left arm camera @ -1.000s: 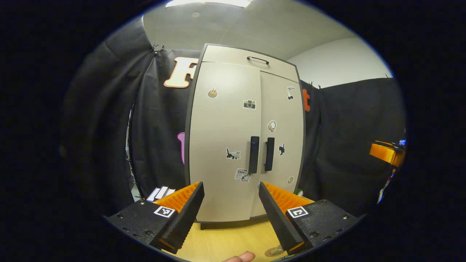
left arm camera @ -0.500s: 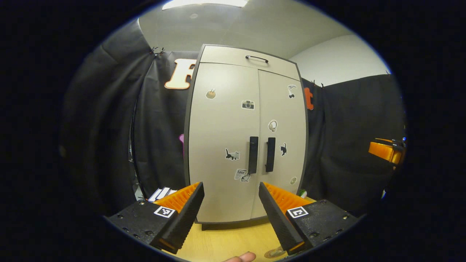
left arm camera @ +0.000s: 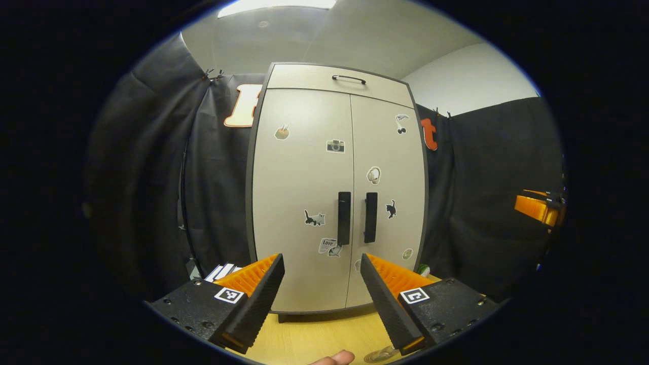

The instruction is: Grasp the bottle in the cabinet with the left hand and place it on the coaster, then close the right door with the right hand and the left door with the left hand.

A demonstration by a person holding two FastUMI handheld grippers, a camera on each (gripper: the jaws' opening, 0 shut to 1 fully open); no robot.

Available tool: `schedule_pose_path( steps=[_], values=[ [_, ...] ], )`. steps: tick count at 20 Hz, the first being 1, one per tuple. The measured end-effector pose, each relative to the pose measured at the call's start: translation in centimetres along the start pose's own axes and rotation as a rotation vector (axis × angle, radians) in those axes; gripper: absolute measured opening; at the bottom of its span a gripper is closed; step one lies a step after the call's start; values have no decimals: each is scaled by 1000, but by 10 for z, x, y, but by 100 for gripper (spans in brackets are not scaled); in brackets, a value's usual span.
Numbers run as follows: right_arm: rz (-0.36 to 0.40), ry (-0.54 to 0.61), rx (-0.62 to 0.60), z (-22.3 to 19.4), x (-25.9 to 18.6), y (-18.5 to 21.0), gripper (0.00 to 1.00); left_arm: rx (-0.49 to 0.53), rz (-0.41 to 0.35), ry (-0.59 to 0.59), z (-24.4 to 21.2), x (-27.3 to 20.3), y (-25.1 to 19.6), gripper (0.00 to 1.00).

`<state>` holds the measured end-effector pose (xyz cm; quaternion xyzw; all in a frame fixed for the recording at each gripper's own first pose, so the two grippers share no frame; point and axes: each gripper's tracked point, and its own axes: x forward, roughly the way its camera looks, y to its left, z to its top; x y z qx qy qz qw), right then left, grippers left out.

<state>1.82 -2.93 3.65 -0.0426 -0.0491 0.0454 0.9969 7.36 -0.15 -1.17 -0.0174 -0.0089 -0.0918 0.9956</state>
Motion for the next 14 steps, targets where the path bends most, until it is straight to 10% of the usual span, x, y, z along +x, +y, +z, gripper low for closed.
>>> schedule_pose_path(
  steps=[14],
  values=[
    [14, -6, 100, -26, 24, -53, 94, 51, 28, 16, -2, 25, -42, 96]
  ],
)
